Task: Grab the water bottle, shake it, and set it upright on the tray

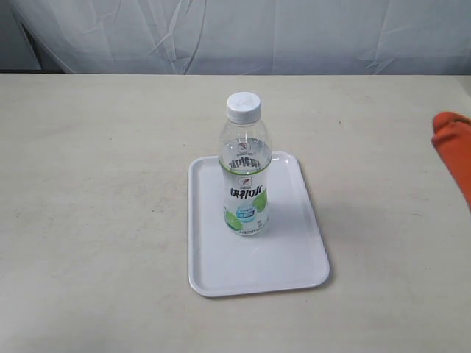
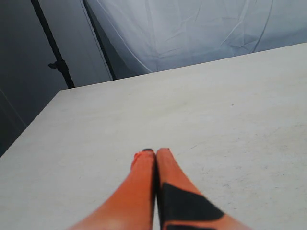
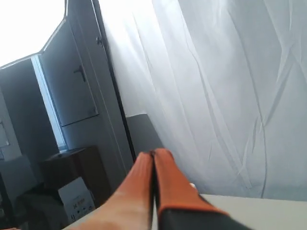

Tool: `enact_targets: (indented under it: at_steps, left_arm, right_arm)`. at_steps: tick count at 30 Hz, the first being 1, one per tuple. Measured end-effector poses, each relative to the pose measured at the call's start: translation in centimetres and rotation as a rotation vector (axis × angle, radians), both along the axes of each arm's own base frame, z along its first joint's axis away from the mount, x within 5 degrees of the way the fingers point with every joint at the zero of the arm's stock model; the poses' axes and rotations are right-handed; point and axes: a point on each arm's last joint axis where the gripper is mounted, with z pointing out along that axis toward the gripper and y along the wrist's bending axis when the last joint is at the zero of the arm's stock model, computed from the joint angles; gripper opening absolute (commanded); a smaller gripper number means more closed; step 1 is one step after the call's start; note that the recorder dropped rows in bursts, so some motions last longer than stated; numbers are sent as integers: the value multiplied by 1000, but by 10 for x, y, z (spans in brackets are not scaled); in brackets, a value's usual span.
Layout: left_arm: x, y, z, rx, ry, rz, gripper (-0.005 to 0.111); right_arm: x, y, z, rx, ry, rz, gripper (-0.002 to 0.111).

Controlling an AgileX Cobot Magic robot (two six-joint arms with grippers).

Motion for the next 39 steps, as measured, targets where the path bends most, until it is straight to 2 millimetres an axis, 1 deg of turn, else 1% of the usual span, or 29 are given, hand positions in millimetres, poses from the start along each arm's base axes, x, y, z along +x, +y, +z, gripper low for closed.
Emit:
enact_targets:
  at_steps: [5,6,7,8,9,10,11,12,15,17,19,22,27,39]
  left_arm:
    - [0,0,0,0,0,0,0]
    - [0,0,0,0,0,0,0]
    - [0,0,0,0,0,0,0]
    - [0,0,0,0,0,0,0]
    - [0,0,0,0,0,0,0]
    - [0,0,0,0,0,0,0]
    - [0,0,0,0,0,0,0]
    - [0,0,0,0,0,0,0]
    - [0,0,0,0,0,0,0]
    - [0,0,0,0,0,0,0]
    - [0,0,0,0,0,0,0]
    - [0,0,0,0,0,0,0]
    - [0,0,0,0,0,0,0]
    - [0,0,0,0,0,0,0]
  right_arm:
    - [-10,-21,-8,1,122,-90,1]
    - [-10,-29,-14,6,189,-159,1]
    - [-10,-31,-17,10,227,-188,1]
    - [-8,-37,-22,32,296,-267,1]
    - [-8,-40,-23,44,323,-300,1]
    - [-6,-45,-28,71,384,-379,1]
    - [-5,-48,-30,85,408,-416,1]
    - [-4,-53,-34,124,475,-484,1]
    - [-7,-60,-43,149,562,-589,1]
    - [-11,-63,-45,99,543,-632,1]
    - [-12,-64,-47,-8,508,-669,1]
    - [-13,-66,-55,-110,558,-699,1]
    - [-13,-66,-59,-138,586,-706,1]
    - [-13,-66,-59,-141,585,-706,1]
